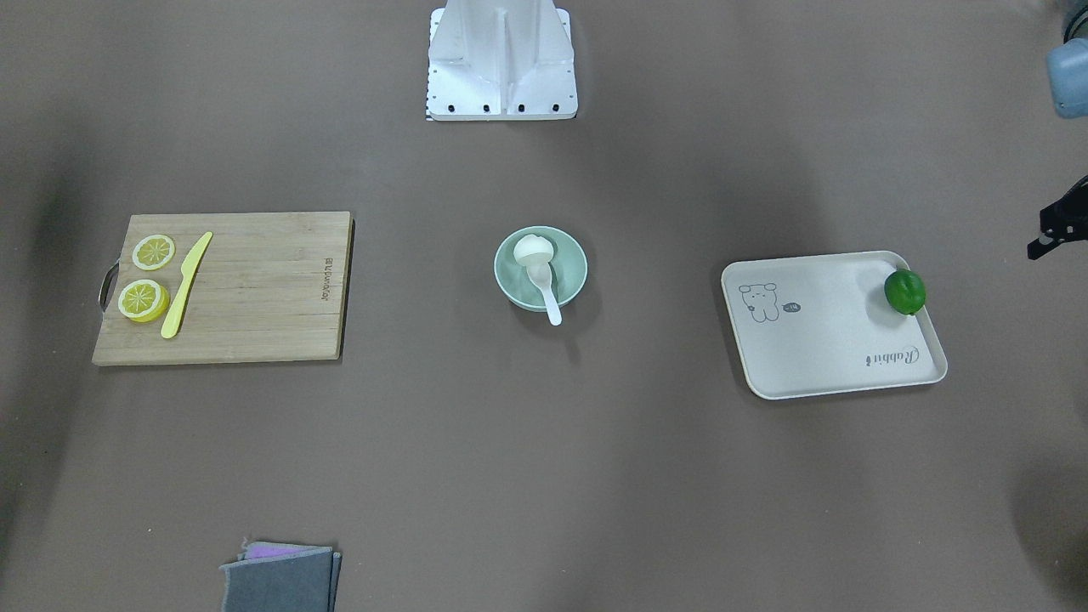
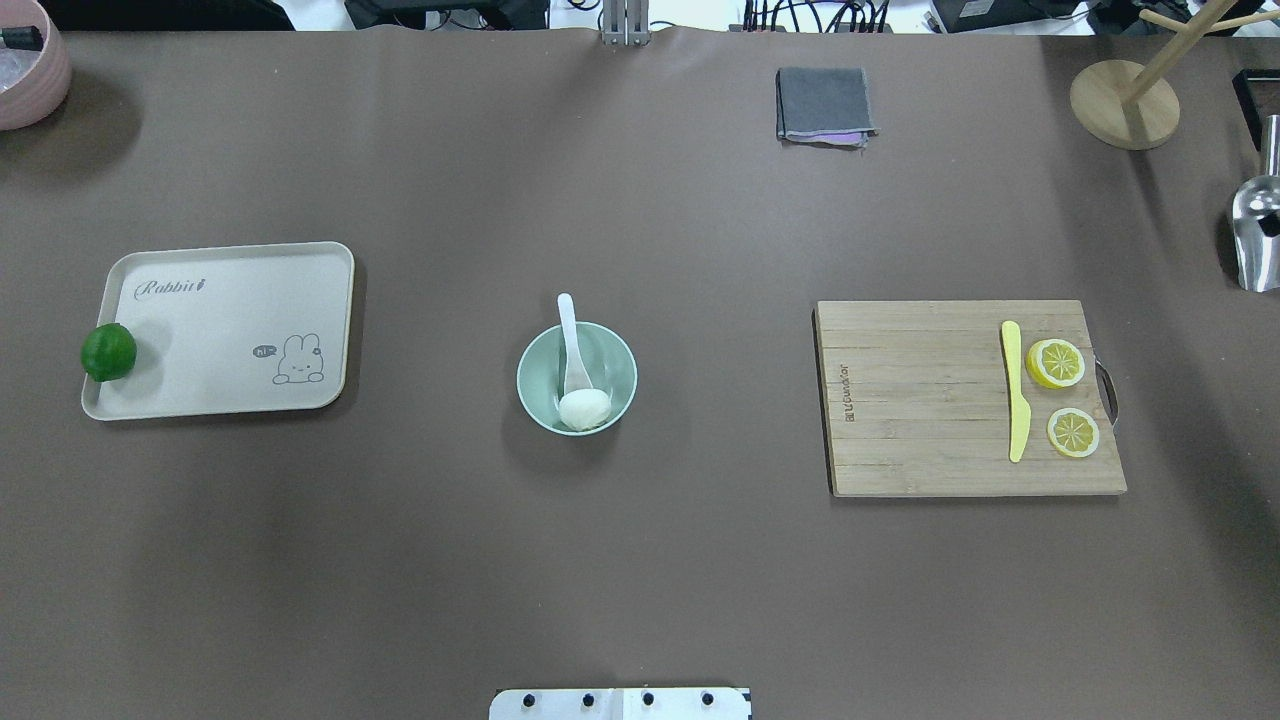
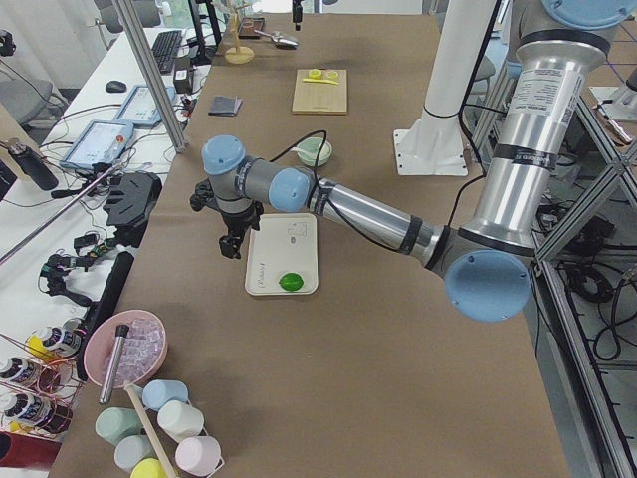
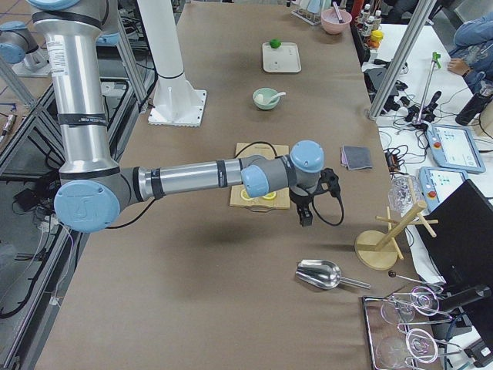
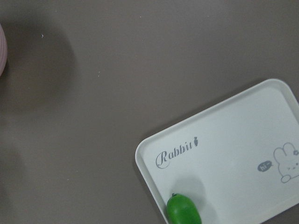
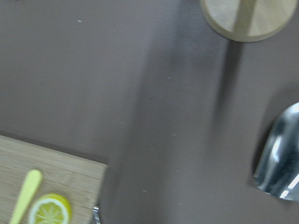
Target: Put spoon and bun in bowl
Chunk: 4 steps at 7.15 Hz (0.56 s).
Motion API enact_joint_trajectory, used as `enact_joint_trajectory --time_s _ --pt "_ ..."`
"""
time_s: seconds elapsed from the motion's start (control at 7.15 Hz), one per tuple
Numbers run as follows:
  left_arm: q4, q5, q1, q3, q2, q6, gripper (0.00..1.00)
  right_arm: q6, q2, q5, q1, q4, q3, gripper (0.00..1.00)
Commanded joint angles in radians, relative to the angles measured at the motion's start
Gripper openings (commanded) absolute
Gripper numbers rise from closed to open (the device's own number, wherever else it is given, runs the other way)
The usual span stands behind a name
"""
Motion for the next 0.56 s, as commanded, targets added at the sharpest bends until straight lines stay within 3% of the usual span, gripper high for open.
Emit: enact_joint_trajectory --time_s 0.0,0.14,0.42 --pt "-0.059 0.035 -0.023 0.019 0.073 0.051 0.98 -0.162 -0.001 -0.001 0.114 0.000 -0.111 1.00" --pt "-0.060 0.134 -0.024 0.012 0.084 0.049 0.98 -0.163 -0.009 0.000 0.126 0.000 -0.114 1.00" --pt "-0.066 0.145 -0.024 -0.051 0.130 0.049 0.98 -0.163 -0.021 -0.001 0.156 0.008 -0.102 1.00"
